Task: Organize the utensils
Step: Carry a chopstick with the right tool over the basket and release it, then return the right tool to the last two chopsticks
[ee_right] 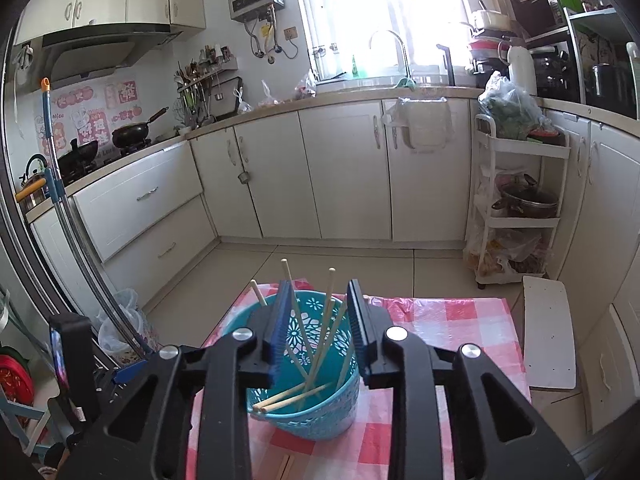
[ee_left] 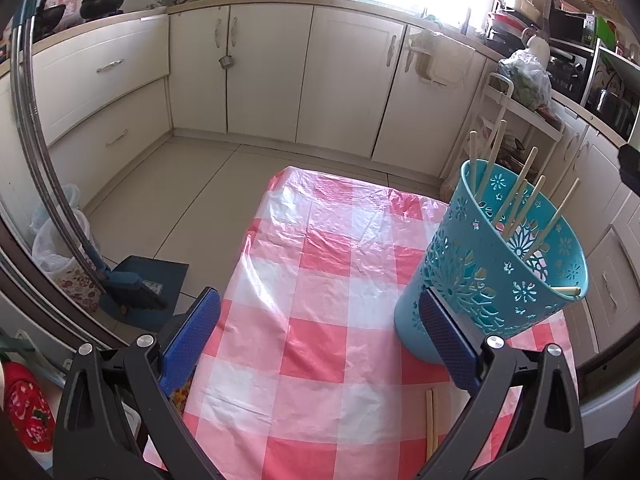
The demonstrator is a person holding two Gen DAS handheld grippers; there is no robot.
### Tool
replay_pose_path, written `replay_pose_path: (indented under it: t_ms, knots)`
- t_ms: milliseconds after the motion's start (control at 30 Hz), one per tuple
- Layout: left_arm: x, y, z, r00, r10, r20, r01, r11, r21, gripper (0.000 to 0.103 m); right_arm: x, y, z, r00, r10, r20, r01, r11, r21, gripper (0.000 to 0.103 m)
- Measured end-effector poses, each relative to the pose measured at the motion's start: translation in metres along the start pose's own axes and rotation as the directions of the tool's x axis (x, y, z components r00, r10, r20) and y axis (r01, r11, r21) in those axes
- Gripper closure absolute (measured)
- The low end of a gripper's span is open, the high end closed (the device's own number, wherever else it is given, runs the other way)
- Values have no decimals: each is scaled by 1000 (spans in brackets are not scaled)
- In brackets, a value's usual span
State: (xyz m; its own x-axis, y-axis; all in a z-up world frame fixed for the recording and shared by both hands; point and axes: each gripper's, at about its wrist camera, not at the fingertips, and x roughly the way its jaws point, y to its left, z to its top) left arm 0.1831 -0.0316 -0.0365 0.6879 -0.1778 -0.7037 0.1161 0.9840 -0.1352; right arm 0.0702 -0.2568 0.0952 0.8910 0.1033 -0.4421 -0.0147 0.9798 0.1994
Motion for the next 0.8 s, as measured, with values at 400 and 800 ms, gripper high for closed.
replay_pose_path:
  t_ms: [400,800]
  knots:
    - [1,-1,-3,1000,7,-11,-7,1000,6,8,-23,7,-107,981,-52,-185,50,999,-17,62]
    - [1,-1,-5,1000,14,-22,-13,1000,17,8,18,43,-181,920,-55,-389,24,996,-85,62]
